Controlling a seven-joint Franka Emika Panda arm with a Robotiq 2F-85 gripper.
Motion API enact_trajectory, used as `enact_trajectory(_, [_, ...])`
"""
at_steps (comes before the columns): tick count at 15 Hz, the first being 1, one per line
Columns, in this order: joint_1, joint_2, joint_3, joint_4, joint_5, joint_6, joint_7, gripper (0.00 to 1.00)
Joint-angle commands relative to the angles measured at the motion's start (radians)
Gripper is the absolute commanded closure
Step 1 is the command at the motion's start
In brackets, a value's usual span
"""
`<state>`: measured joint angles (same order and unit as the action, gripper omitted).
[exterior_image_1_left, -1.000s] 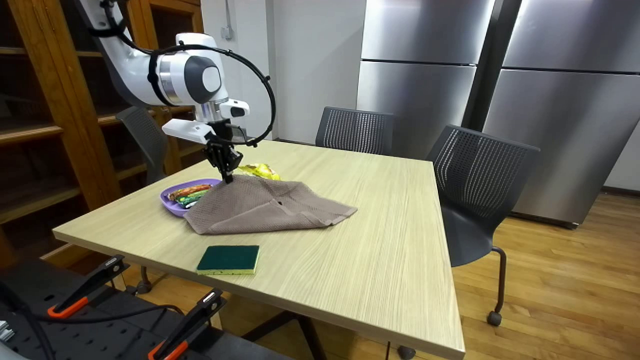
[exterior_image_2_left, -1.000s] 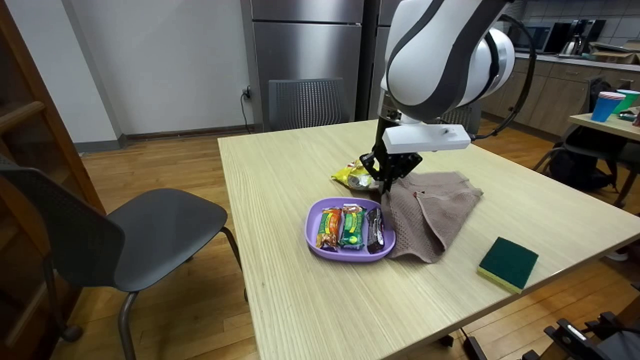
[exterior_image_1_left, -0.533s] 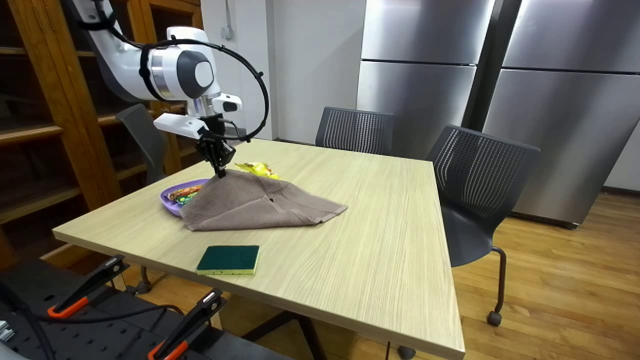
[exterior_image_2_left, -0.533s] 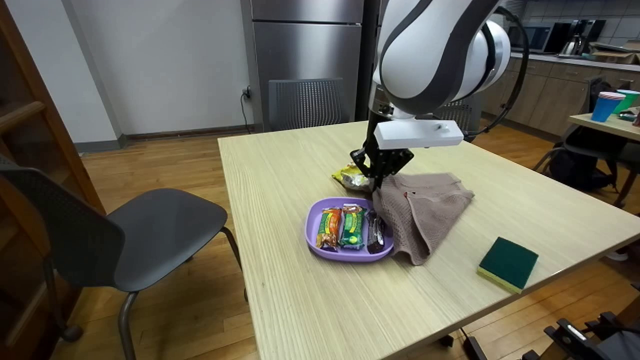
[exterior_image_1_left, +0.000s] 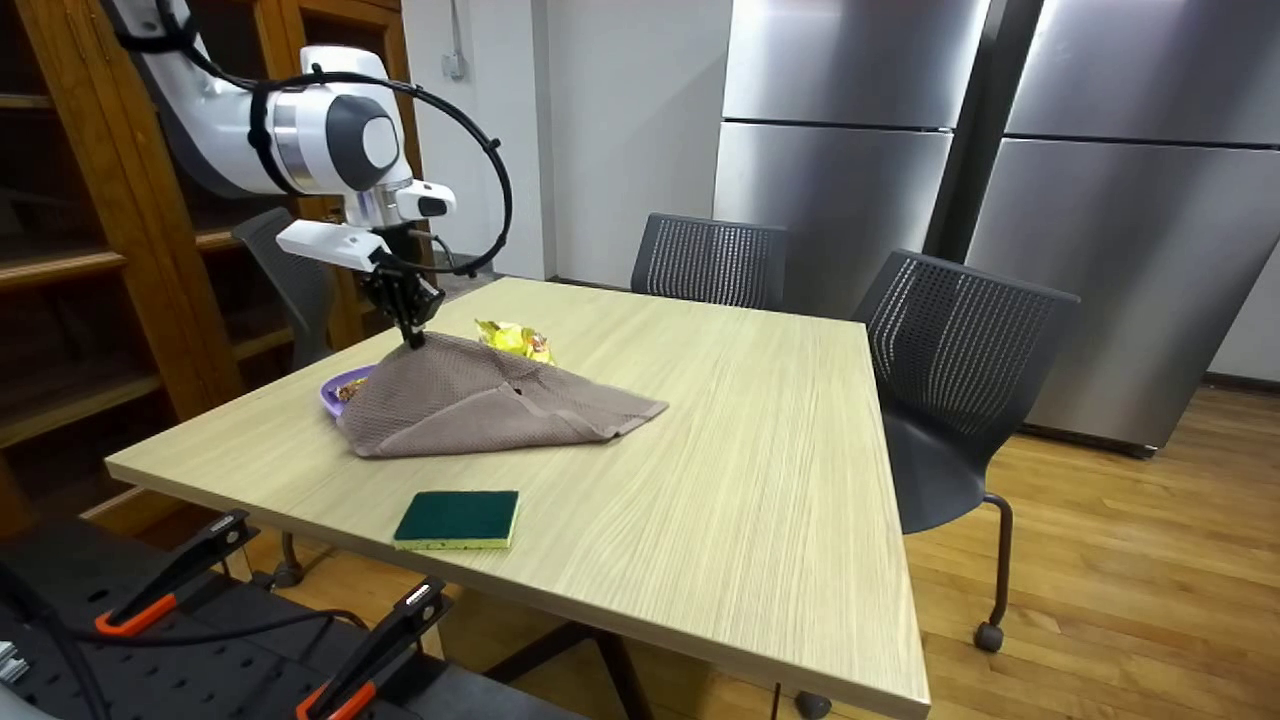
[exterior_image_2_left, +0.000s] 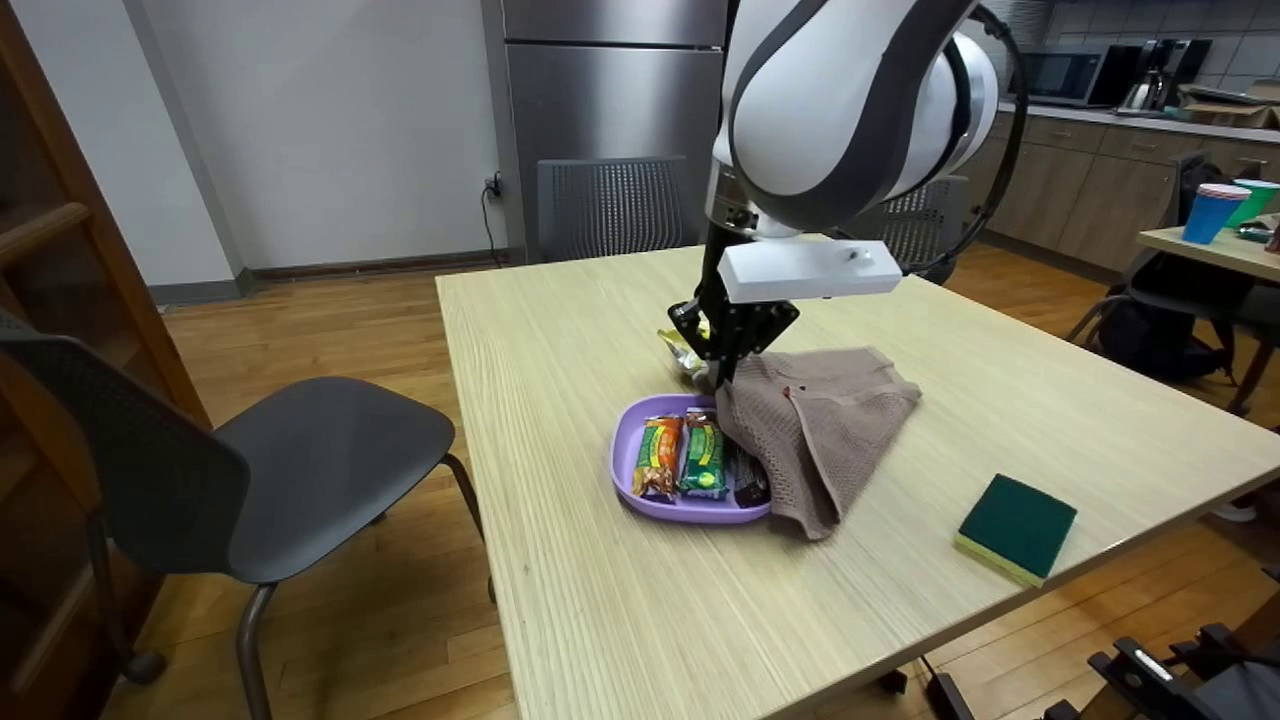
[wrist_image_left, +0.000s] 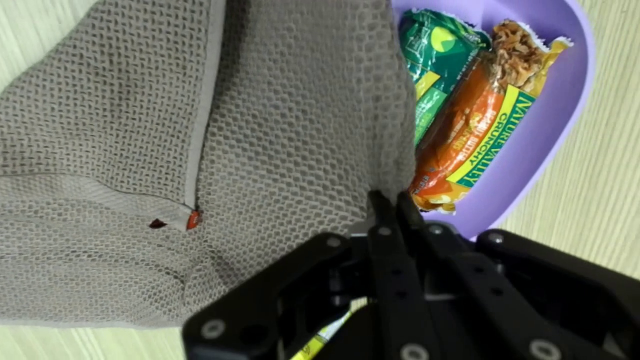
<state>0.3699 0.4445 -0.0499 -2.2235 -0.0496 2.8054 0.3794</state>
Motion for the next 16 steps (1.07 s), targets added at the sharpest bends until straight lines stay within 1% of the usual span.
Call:
enact_trajectory(1, [0.023,-0.022,0.005,0.003,-0.025,-0.009,0.028,0.99])
enact_trajectory(9, [0.085,-0.01,0.004,0.038,-0.039,-0.021,0.051,0.99])
enact_trajectory(16, [0.148,0.015,-0.002,0.077,-0.082,-0.032,0.099,0.99])
